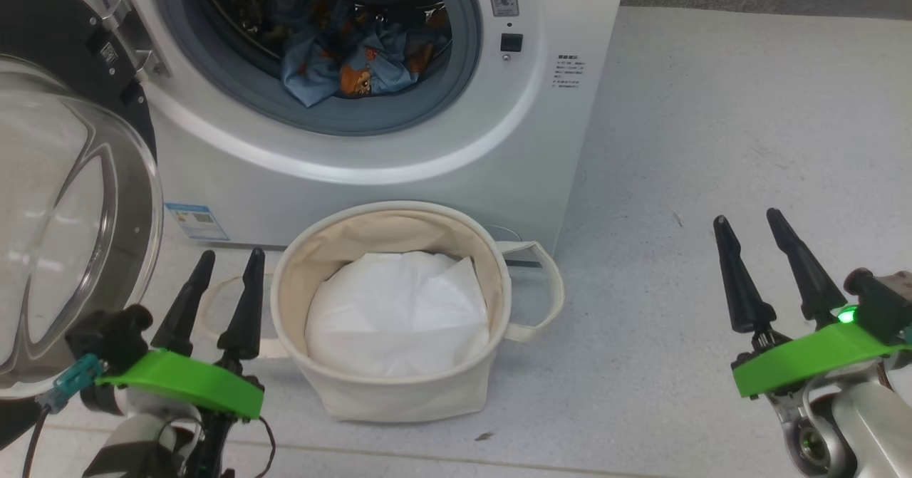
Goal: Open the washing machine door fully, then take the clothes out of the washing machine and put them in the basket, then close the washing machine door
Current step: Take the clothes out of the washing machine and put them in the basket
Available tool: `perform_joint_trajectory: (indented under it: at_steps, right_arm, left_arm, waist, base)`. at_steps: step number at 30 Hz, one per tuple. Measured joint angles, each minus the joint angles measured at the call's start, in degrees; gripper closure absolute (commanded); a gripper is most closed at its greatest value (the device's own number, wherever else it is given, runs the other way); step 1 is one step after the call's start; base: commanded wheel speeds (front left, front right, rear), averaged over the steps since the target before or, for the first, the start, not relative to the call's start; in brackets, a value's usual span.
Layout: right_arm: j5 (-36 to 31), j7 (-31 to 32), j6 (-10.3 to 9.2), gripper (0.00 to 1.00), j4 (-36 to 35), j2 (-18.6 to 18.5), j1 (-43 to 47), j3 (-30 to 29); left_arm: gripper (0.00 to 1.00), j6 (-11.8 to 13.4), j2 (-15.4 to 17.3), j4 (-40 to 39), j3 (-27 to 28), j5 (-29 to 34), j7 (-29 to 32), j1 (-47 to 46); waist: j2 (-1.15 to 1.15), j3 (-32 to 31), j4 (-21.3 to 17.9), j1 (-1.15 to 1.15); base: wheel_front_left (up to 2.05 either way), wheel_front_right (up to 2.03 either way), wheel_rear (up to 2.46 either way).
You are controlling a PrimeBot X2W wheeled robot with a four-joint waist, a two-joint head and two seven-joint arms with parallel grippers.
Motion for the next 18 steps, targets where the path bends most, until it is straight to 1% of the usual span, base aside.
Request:
perform_joint_trajectory:
  at_steps: [18]
  right_arm:
    - [-1.52, 0.78, 0.00, 0.00, 1.30, 0.23, 0.01, -2.26]
  left_arm:
    - [0.00, 0.00, 0.44, -0.35, -0.04, 0.10, -0.27, -0.01]
  waist:
    - [0.00, -0.25, 0.24, 0.00]
  base:
    - [0.00, 0.00, 0.00]
